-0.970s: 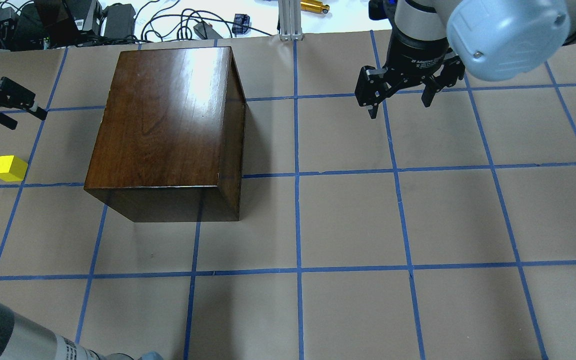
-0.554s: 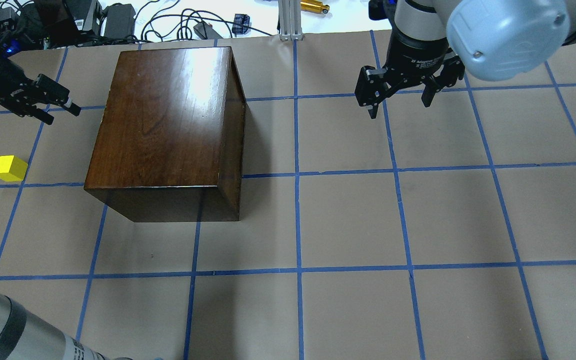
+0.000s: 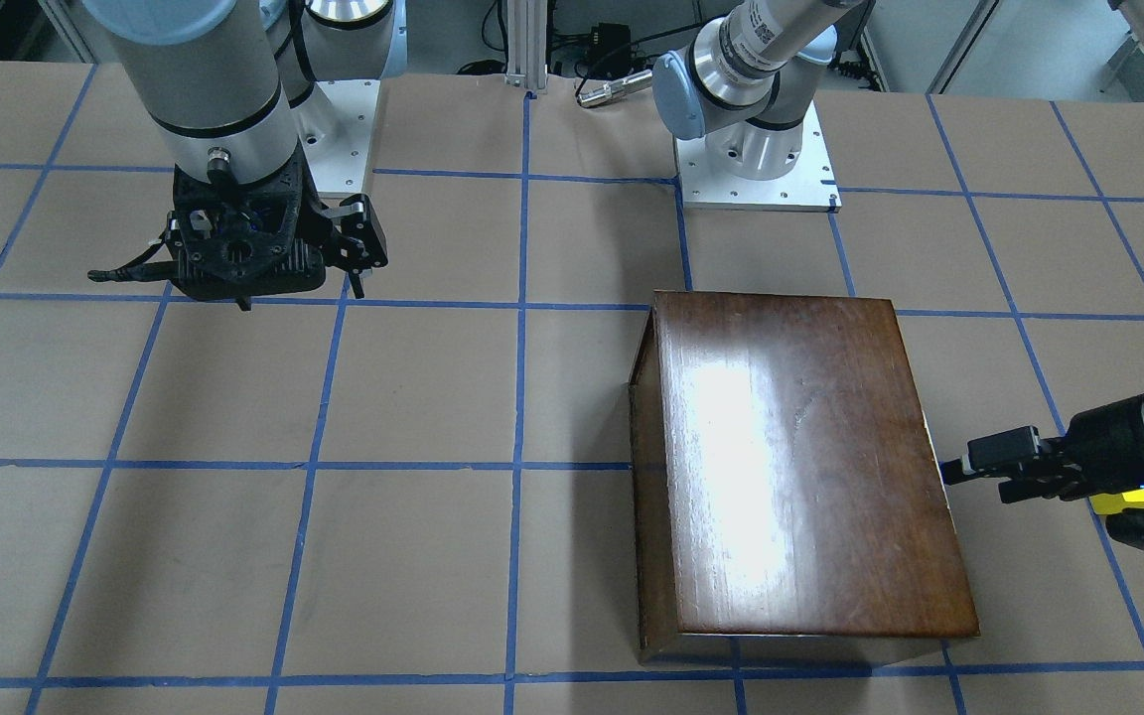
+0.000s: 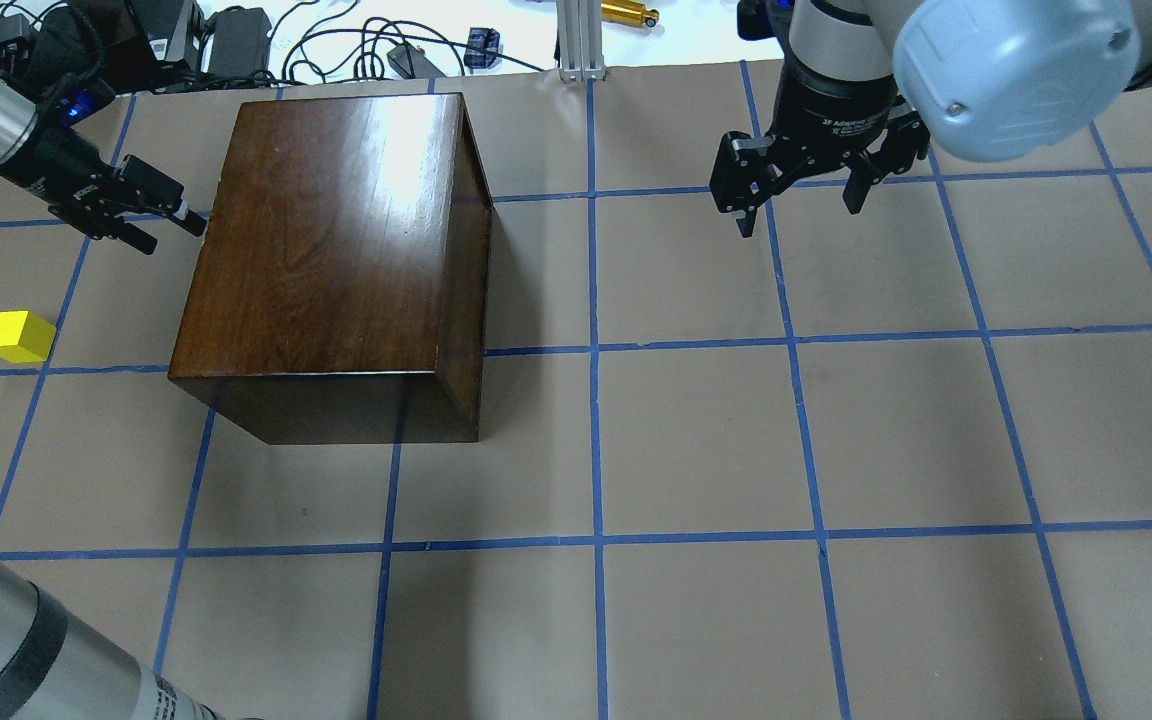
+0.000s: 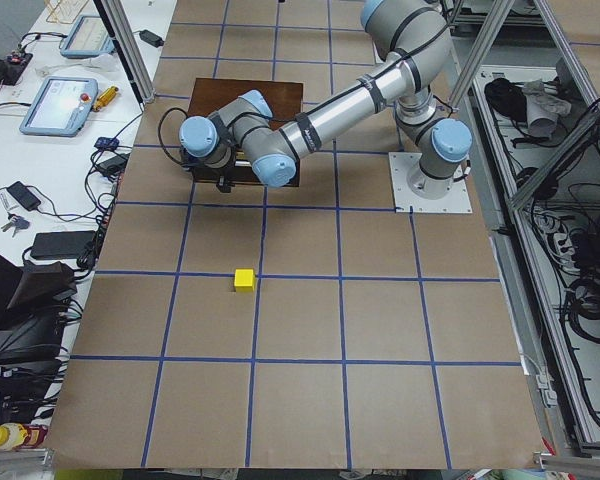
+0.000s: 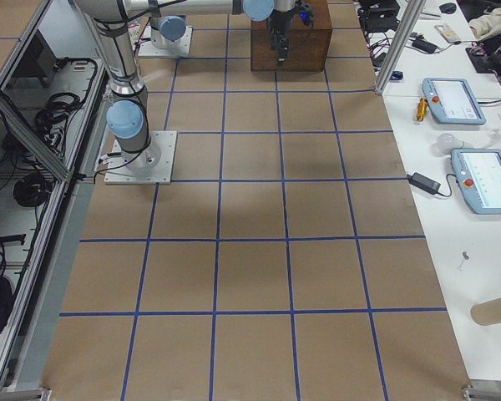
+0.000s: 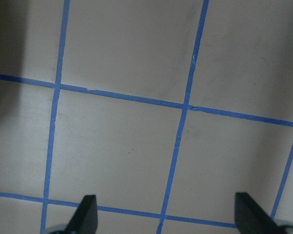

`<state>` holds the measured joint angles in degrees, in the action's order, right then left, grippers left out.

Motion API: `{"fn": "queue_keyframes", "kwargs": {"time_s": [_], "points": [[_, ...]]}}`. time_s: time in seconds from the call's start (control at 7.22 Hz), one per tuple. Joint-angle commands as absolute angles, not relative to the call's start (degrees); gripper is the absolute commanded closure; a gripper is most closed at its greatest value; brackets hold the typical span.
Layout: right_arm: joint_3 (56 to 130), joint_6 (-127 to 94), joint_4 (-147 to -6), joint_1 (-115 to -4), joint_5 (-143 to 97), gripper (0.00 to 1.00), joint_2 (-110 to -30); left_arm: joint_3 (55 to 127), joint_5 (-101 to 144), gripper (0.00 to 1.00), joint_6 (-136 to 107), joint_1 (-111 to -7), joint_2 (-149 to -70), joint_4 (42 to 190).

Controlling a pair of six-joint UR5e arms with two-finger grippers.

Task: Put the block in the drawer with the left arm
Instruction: 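Lower the left gripper to the white drawer handle and grasp it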

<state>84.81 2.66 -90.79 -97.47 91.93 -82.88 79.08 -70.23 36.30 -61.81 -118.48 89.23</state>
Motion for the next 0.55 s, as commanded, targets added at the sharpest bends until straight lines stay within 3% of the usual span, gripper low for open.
{"fn": "queue_keyframes", "kwargs": {"time_s": [0.0, 0.42], "points": [[84.8, 2.7, -90.8, -97.5, 91.9, 0.00, -82.9, 79.2, -70.2, 0.00, 36.3, -62.0, -120.5, 89.1], [84.8, 2.6, -90.8, -97.5, 91.9, 0.00, -82.9, 79.2, -70.3, 0.00, 36.6, -62.4, -121.5, 89.1]]}}
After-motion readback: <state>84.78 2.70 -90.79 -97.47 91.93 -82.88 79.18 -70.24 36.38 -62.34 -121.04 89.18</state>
